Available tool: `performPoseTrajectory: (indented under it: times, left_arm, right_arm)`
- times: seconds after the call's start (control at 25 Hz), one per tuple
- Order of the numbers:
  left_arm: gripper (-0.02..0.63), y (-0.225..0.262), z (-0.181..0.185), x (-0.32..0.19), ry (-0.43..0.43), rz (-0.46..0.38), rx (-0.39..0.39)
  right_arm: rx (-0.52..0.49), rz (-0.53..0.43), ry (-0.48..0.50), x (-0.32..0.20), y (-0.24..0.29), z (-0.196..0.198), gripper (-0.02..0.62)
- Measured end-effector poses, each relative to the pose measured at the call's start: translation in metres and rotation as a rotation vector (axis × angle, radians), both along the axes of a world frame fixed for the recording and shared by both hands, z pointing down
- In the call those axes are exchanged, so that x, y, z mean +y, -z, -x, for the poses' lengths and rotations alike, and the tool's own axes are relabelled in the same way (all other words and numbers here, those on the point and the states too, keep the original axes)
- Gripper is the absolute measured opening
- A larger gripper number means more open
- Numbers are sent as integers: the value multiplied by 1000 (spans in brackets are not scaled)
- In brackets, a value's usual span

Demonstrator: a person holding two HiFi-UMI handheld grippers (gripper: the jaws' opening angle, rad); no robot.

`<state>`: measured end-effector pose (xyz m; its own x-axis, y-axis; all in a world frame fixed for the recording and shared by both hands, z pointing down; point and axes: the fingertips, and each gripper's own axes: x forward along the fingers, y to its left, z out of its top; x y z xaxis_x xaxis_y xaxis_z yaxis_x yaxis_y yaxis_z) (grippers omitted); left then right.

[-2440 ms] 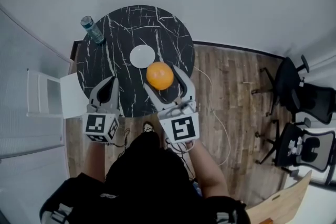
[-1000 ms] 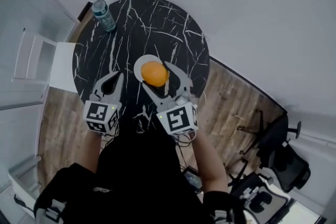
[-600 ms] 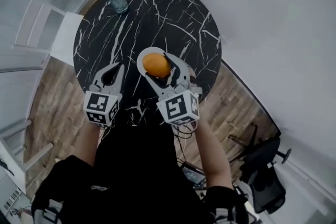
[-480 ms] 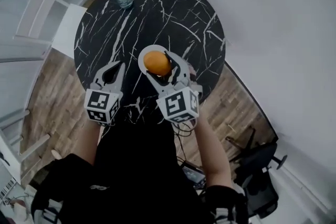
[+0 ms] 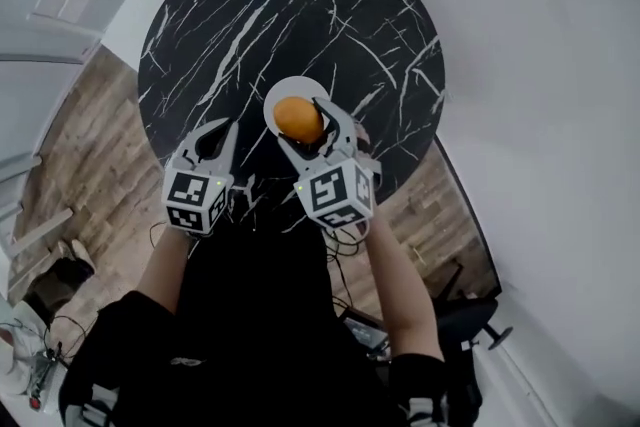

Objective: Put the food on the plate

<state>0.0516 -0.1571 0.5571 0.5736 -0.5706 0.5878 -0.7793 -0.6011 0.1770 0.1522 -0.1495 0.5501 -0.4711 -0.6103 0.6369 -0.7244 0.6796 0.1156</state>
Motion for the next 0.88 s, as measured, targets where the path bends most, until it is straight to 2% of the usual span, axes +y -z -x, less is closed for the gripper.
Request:
performPoseTrajectory:
  times: [0.32,0.88]
  left_arm:
    - [0,-33,5,10,69,53,-4]
    - [0,-81,4,18,109,140,20]
  right_arm:
    - [11,69,32,-1,-31,-2,330]
    - [16,194,14,-13,-89,0,330]
